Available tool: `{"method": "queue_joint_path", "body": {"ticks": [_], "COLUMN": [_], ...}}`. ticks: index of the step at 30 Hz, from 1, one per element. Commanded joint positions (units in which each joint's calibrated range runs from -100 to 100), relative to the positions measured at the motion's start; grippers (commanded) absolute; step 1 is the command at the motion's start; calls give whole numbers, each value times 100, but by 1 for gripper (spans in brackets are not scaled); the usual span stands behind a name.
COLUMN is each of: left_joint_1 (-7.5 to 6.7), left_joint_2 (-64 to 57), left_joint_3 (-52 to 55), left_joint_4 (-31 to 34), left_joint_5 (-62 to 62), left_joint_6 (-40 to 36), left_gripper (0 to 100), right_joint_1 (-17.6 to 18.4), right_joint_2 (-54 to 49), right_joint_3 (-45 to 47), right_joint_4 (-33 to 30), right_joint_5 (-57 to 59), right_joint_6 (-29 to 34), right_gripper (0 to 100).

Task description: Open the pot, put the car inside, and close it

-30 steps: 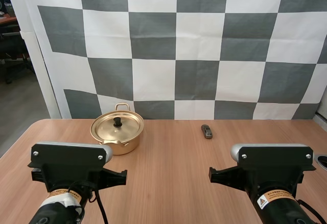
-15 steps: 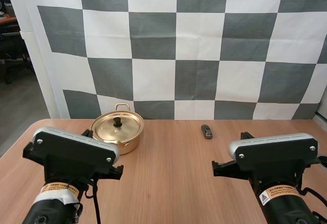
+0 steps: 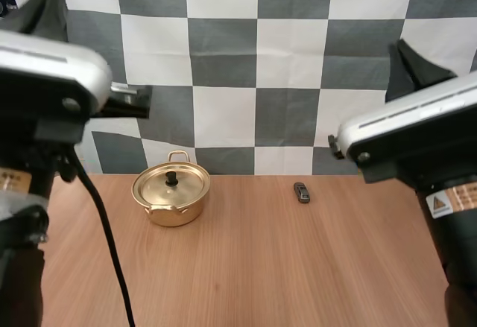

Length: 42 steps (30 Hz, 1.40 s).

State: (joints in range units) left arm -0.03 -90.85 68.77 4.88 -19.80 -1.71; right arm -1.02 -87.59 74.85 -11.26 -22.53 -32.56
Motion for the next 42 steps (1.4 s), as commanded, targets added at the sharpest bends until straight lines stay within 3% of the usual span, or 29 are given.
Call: {"method": "queue_joint_path", "body": {"ticks": [1, 6, 12, 15, 19, 21, 30, 42], "left_joint_1": [4, 4, 4, 4, 4, 4, 4, 4], "left_joint_2": [1652, 3689, 5586, 6241, 6540, 6567, 6553, 6553], "left_joint_3": [-5016, -8356, -10942, -11448, -11189, -10885, -9038, -6746], "left_joint_4": [8, 8, 8, 46, 445, 602, 421, 188], "left_joint_5": [4190, 8231, 11980, 11980, 11980, 11980, 11980, 11980], "left_joint_6": [5, 16, 1, 1, 26, 17, -95, -82], "left_gripper": [0, 0, 0, 0, 0, 0, 0, 0], "right_joint_1": [-3, -3, -3, -3, -3, -3, -3, -3], "right_joint_2": [1768, 3758, 5985, 6875, 7255, 7285, 7034, 7009], "right_joint_3": [-5373, -9014, -12556, -13339, -13108, -12764, -10887, -9878], "right_joint_4": [2103, 2042, 1873, 1455, 184, -21, 908, 1016], "right_joint_5": [3843, 7569, 12253, 12253, 12253, 12253, 12253, 12253], "right_joint_6": [-27, 66, 1142, 1240, 1383, 1425, 1425, 1319], "right_gripper": [0, 0, 0, 0, 0, 0, 0, 0]}}
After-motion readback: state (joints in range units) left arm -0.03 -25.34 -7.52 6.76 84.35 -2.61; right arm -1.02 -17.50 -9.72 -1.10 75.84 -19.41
